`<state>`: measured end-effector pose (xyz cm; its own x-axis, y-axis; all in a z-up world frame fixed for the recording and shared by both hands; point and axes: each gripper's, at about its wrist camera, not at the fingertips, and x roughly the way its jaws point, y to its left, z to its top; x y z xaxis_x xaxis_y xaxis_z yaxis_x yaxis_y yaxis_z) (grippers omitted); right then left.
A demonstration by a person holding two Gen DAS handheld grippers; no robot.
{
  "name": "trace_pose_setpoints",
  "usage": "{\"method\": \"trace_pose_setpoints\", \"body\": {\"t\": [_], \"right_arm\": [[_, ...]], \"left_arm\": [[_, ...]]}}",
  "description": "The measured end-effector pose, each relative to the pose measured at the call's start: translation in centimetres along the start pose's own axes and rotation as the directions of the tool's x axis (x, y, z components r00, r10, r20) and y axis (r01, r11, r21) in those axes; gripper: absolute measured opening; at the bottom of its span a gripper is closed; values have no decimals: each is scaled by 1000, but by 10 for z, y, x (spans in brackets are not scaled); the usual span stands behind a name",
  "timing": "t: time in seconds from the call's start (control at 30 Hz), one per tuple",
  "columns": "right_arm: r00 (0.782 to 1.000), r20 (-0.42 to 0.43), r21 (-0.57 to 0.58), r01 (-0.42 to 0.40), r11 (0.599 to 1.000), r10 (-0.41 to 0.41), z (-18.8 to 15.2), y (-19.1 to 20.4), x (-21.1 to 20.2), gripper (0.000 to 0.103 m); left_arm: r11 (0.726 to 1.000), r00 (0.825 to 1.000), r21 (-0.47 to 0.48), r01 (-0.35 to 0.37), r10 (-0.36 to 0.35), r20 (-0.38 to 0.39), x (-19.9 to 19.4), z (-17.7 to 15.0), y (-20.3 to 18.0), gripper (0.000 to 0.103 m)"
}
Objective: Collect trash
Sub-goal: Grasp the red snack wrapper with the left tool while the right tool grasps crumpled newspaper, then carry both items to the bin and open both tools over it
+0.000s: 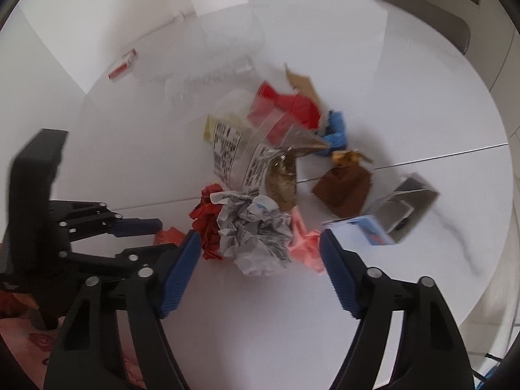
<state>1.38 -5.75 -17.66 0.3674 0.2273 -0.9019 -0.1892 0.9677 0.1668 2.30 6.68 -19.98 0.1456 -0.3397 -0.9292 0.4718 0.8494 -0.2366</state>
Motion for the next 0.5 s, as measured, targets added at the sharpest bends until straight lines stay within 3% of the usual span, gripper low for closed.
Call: {"method": "trace_pose_setpoints", "body": {"t": [0.13, 0.17, 0.5], "right_arm": [[999, -44, 29, -22, 999, 23, 1, -1, 13, 51], [998, -52, 35, -22, 999, 24, 0, -1, 14, 42], [998, -12, 90, -55, 994, 56, -4, -3, -1, 39]], "left_arm": [[1000, 1000, -2, 16, -16, 5, 6, 10, -1, 33], [1000, 1000, -4, 21, -21, 6, 6, 10, 1, 33], [999, 999, -26, 39, -38, 22, 5, 5, 21, 31]]}}
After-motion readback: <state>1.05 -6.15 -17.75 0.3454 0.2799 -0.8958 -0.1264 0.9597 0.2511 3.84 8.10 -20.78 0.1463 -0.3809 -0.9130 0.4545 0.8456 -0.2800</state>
